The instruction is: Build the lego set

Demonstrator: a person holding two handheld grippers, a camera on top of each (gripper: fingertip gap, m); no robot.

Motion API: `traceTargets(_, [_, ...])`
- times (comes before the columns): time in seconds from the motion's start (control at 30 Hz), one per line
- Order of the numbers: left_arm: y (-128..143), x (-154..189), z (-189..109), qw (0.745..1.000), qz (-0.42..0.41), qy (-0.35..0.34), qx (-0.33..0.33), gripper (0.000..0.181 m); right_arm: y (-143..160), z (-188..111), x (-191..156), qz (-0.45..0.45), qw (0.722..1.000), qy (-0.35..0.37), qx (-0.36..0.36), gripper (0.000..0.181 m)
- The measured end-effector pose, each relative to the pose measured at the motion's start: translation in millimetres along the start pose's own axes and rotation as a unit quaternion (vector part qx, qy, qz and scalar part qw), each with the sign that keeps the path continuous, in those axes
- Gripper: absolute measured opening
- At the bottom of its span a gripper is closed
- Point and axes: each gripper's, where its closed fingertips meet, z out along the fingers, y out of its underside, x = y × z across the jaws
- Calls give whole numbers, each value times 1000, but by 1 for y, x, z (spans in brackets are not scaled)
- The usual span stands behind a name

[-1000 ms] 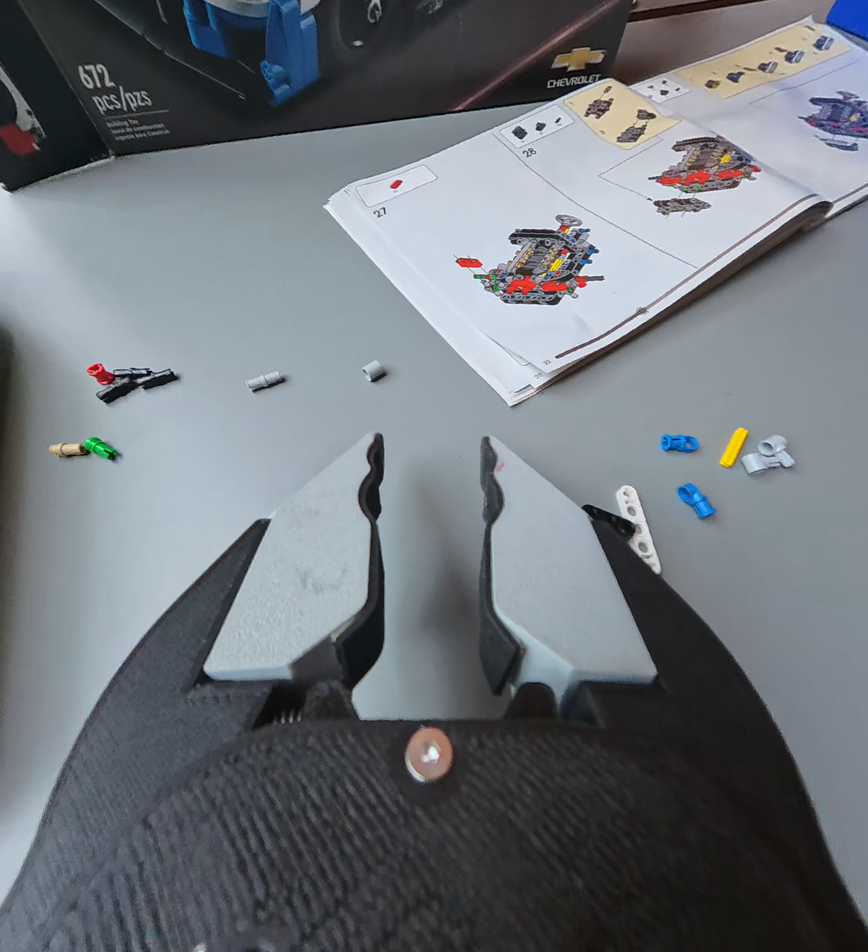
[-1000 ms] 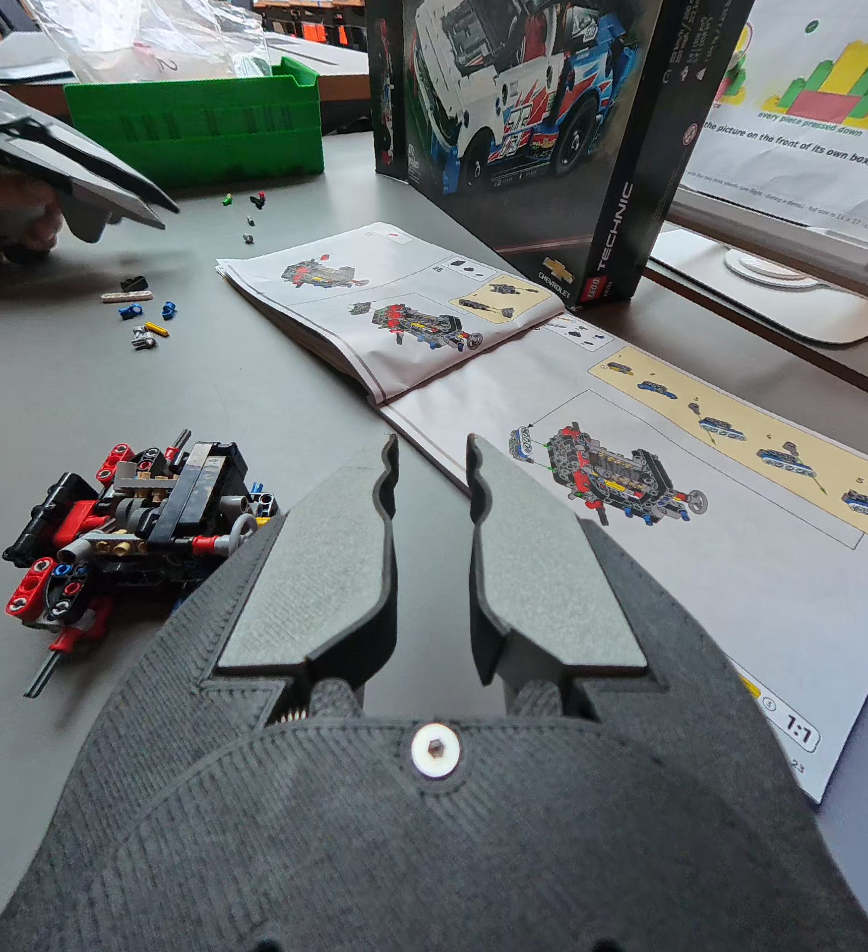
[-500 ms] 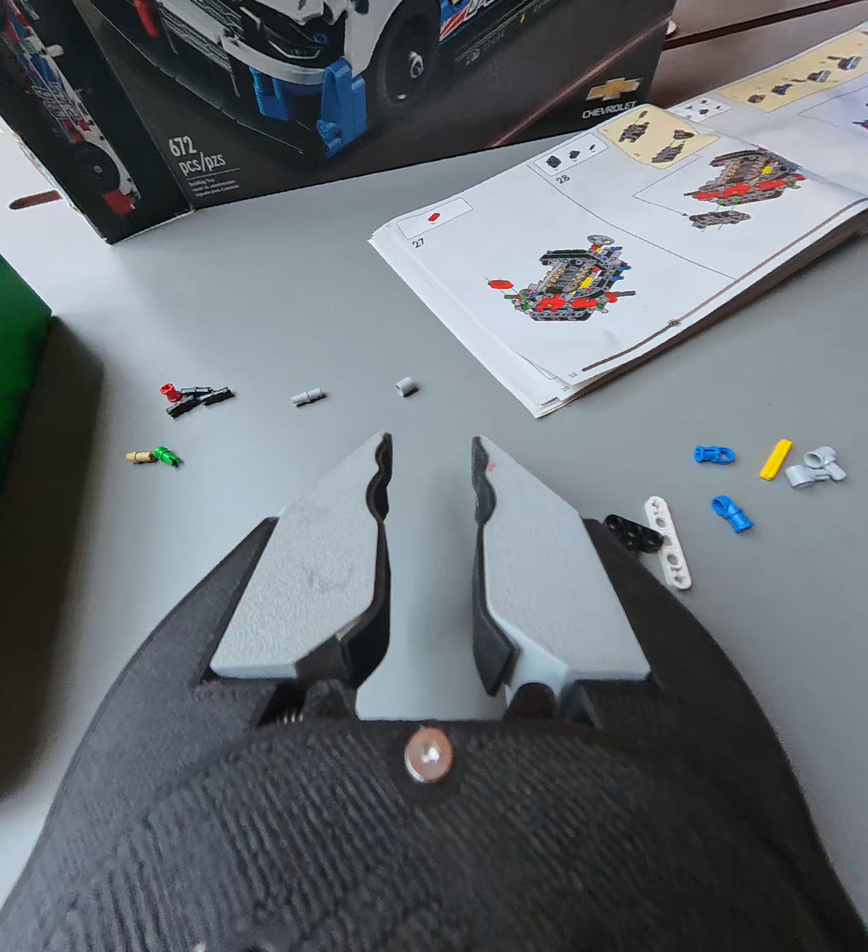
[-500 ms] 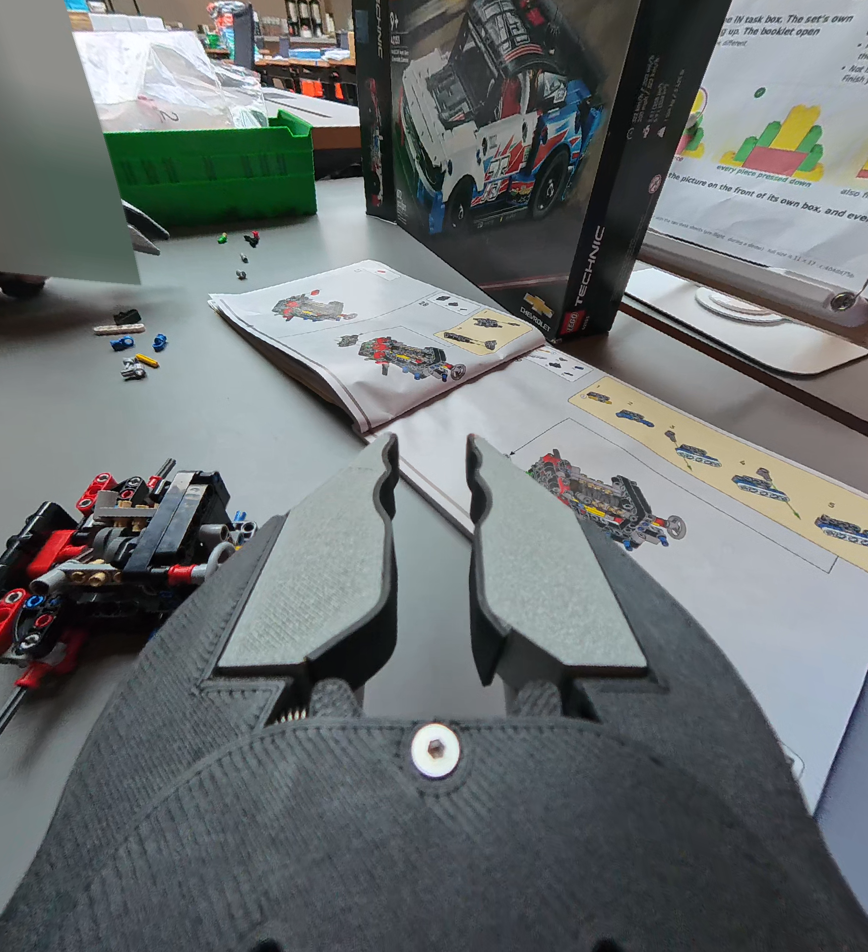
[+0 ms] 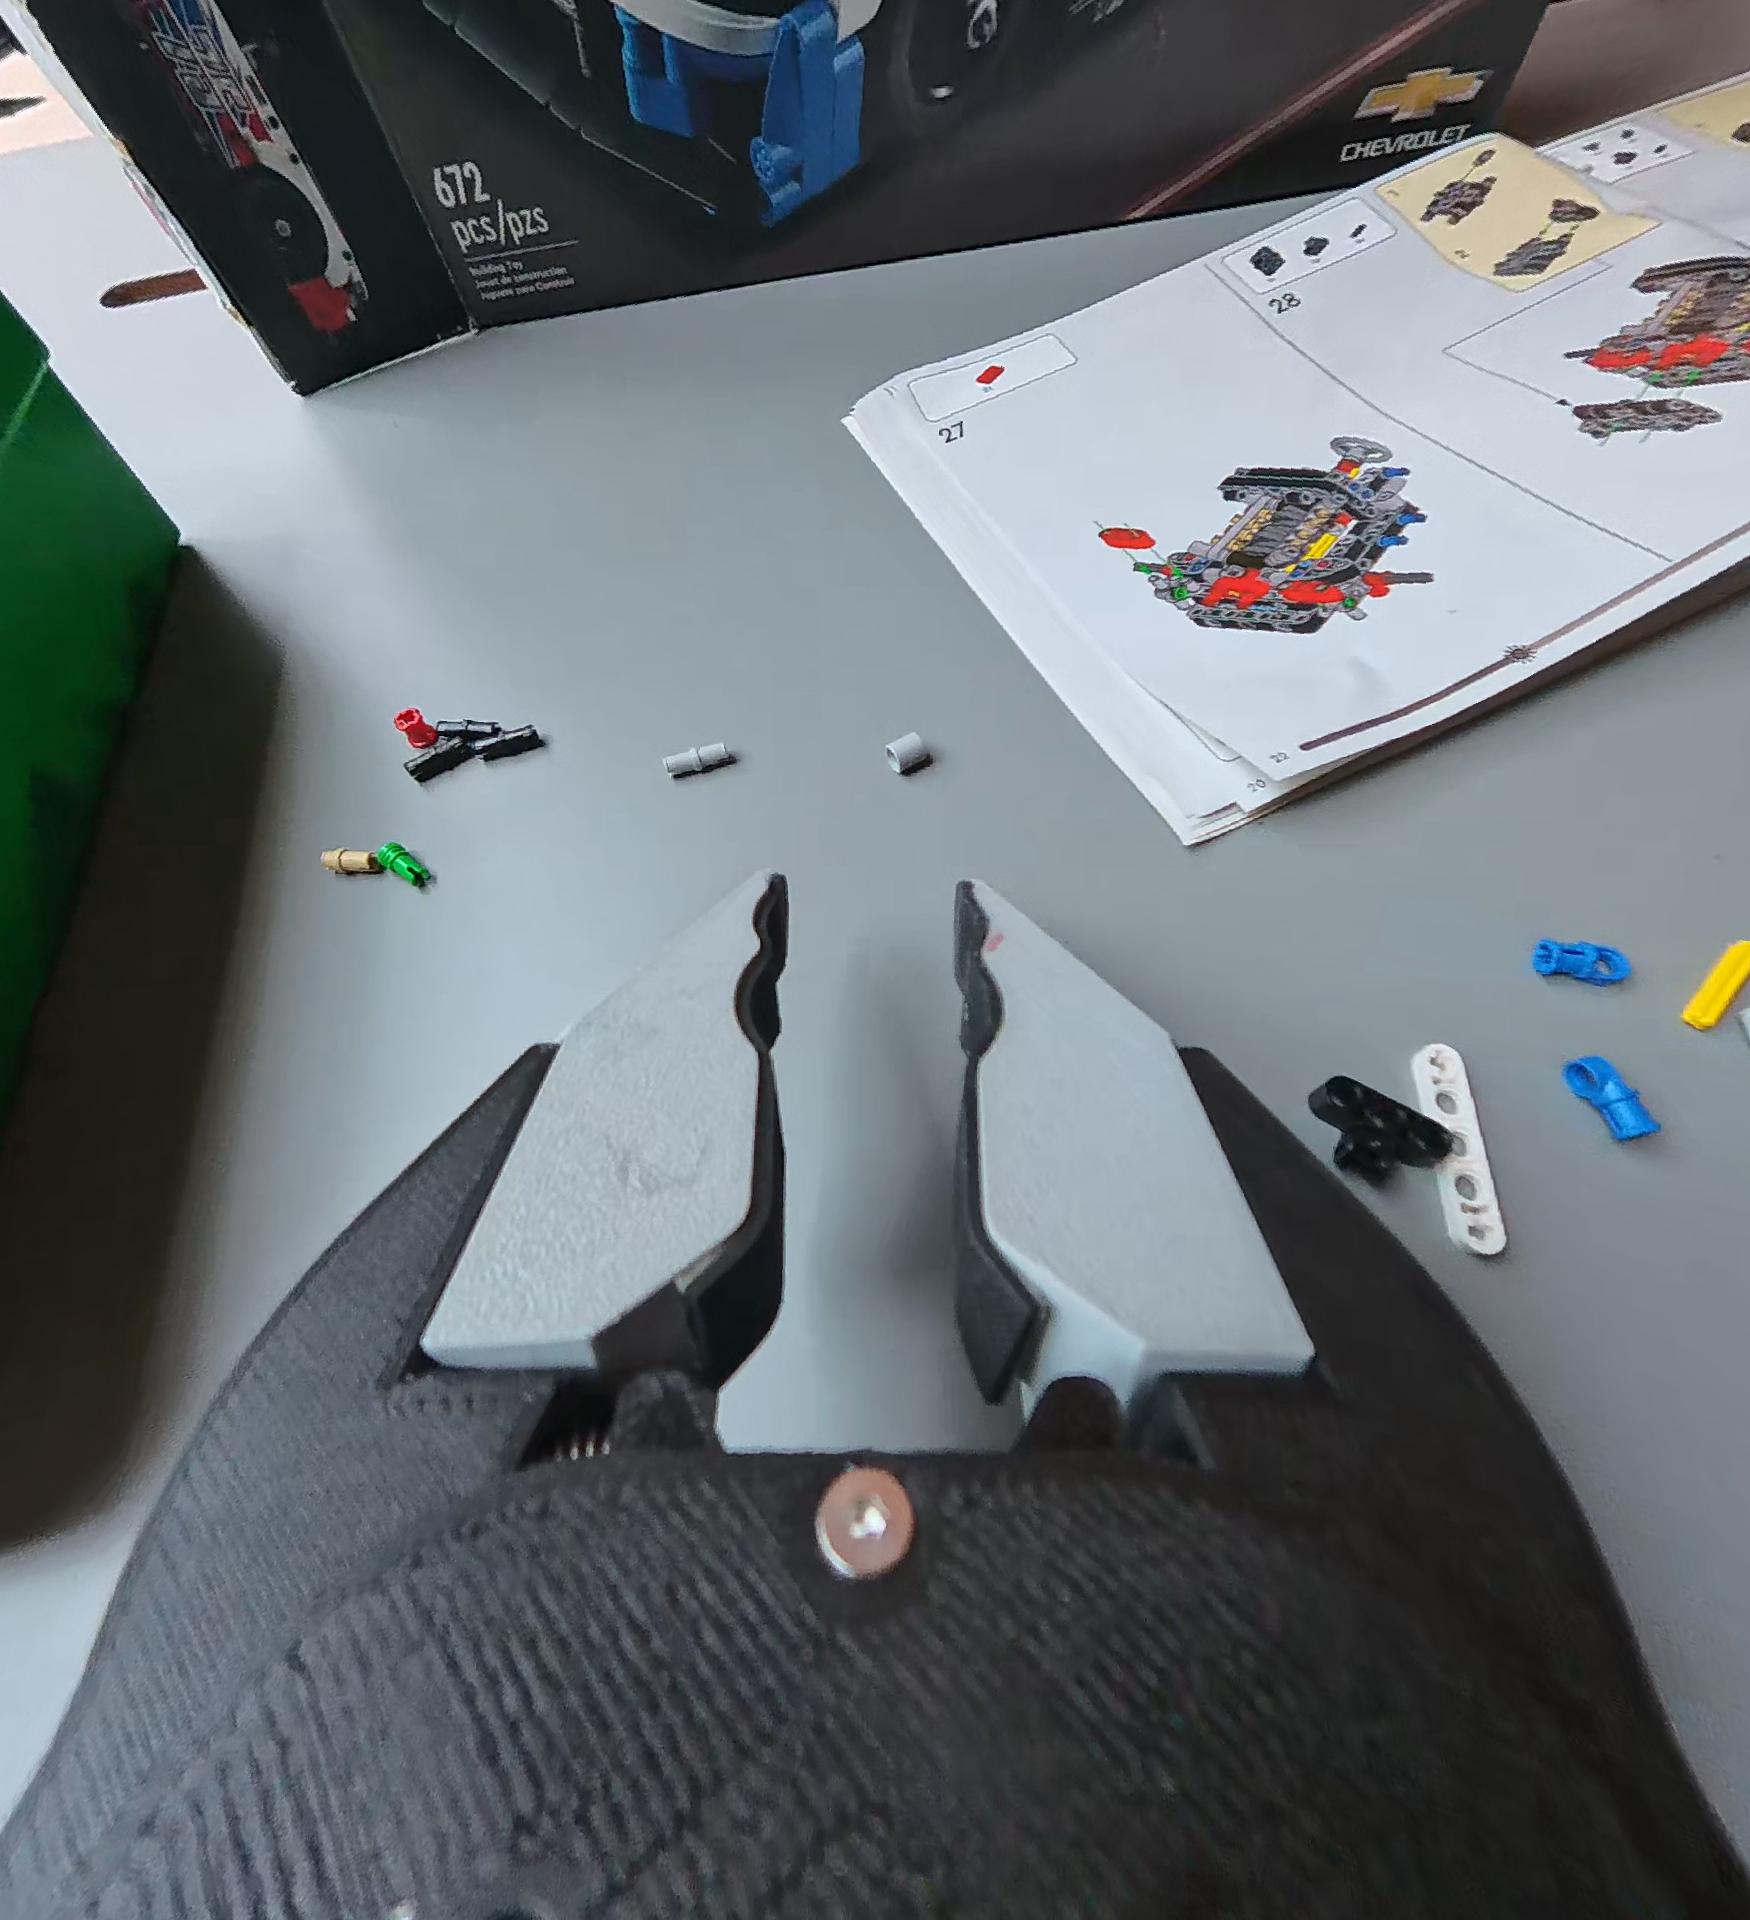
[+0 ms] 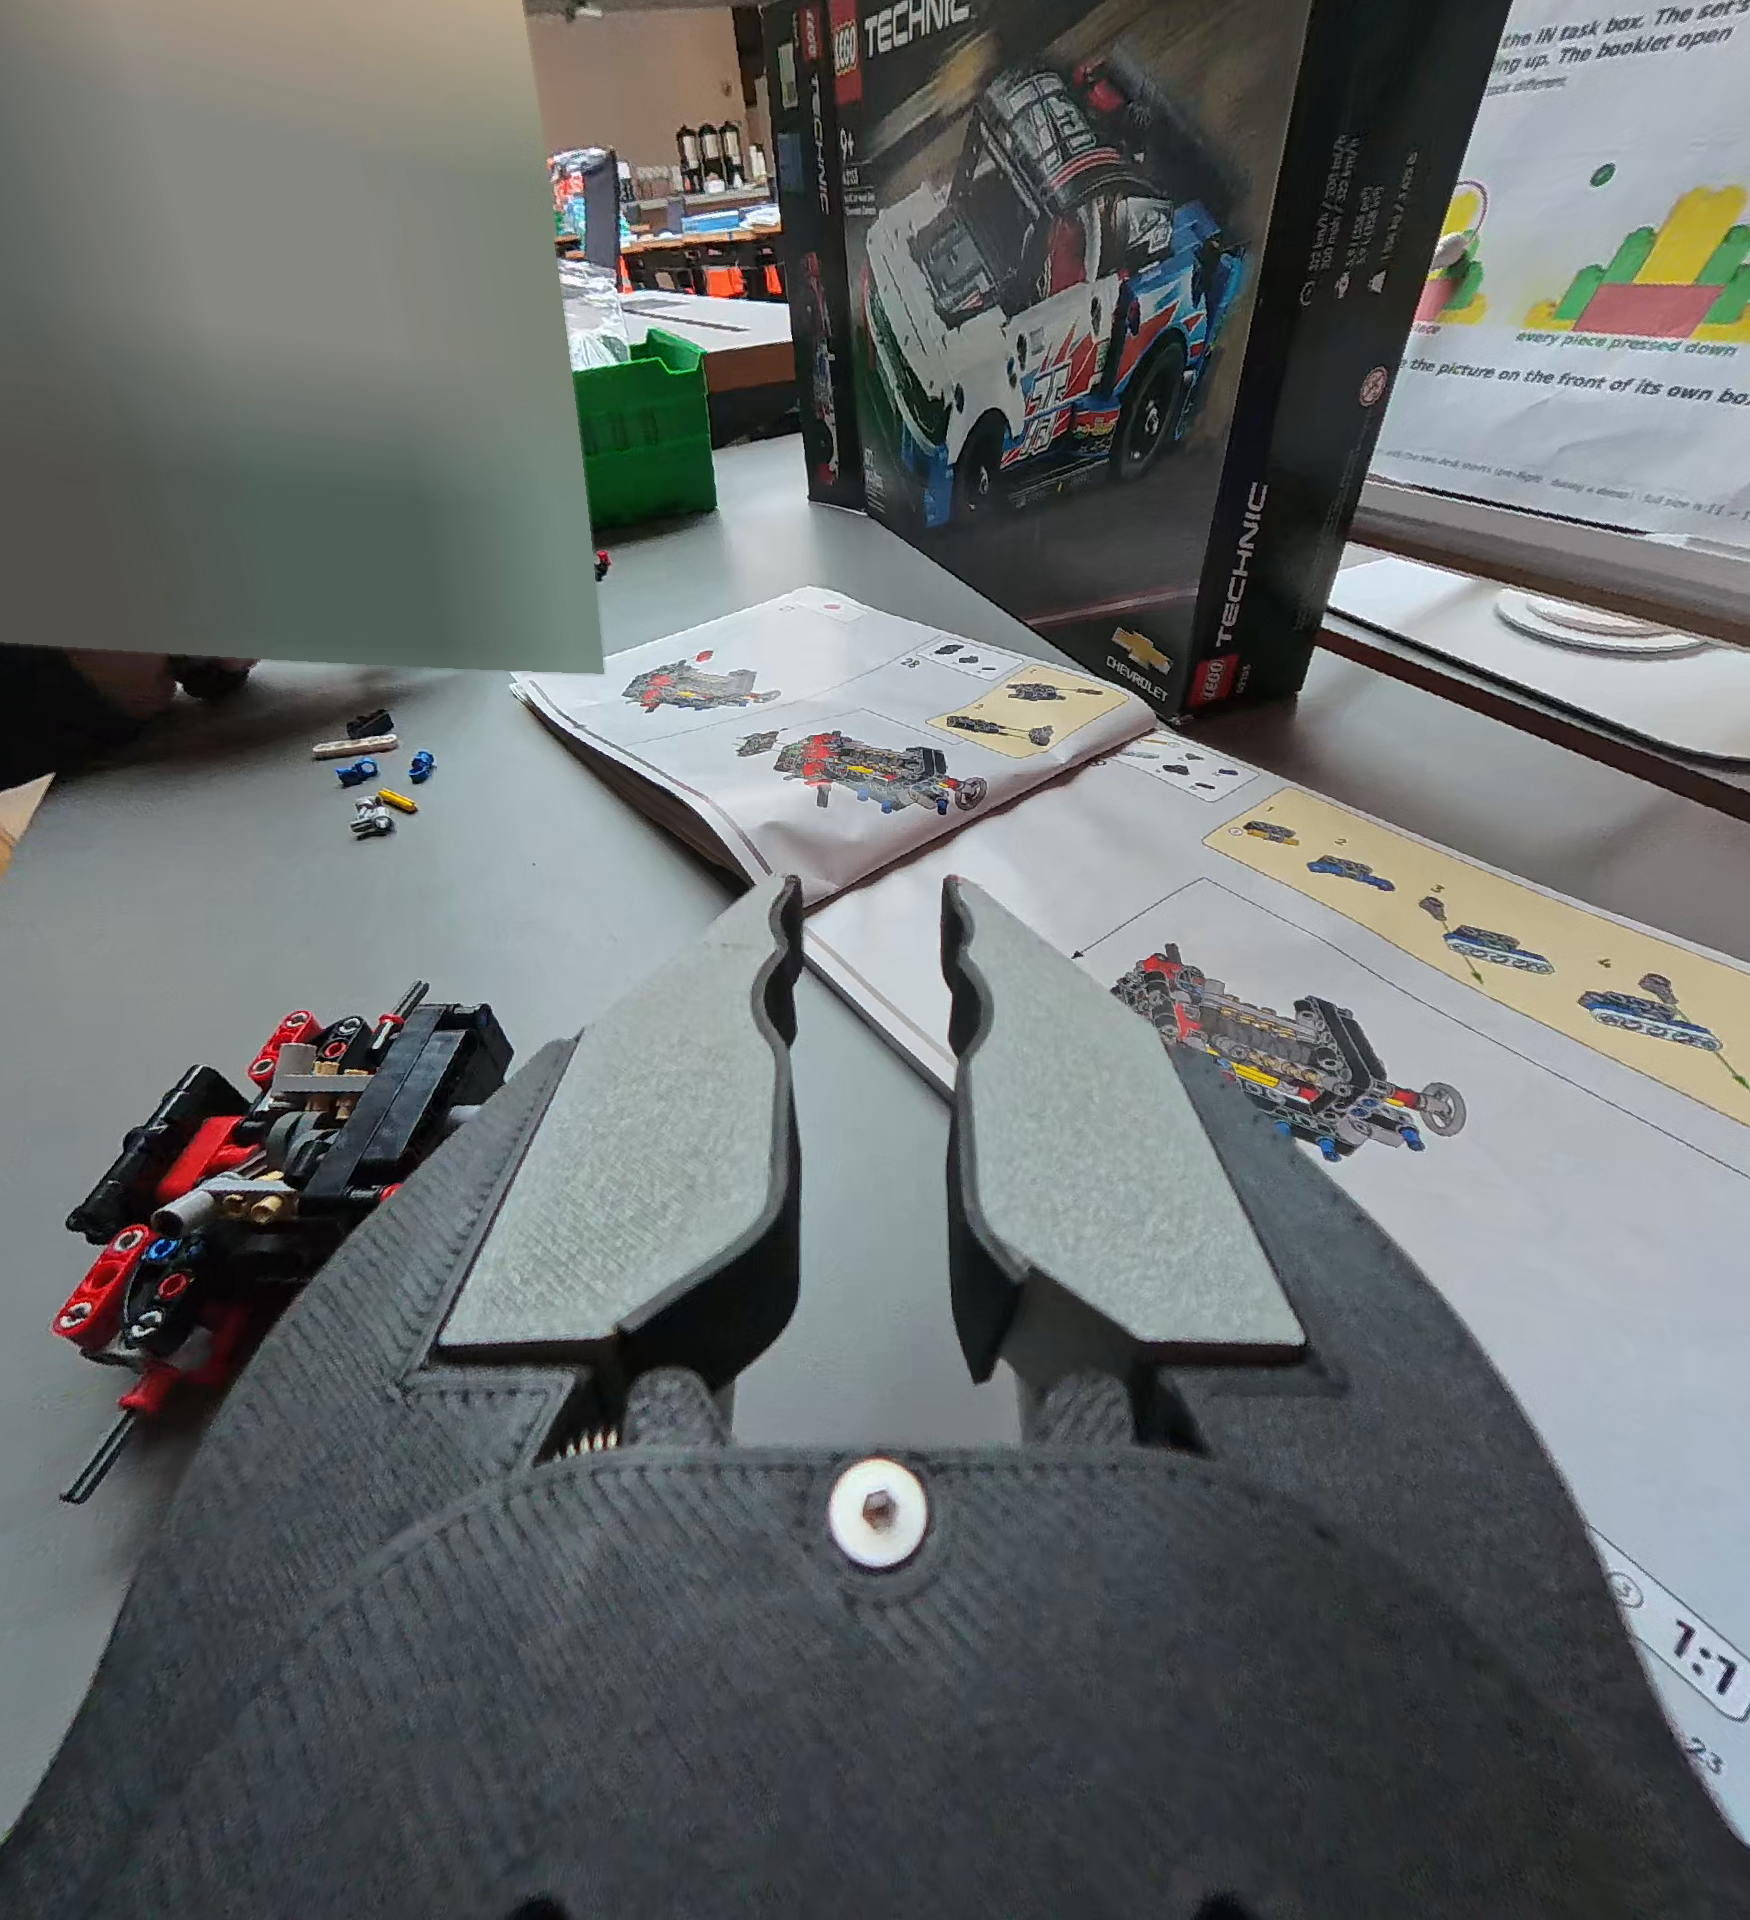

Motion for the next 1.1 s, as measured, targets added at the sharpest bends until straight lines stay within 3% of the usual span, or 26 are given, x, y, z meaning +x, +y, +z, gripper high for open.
traceTargets(1.1, [-7,1,-5,1000,4,1,27,29,7,7,-5,-32,999,6,-32,25])
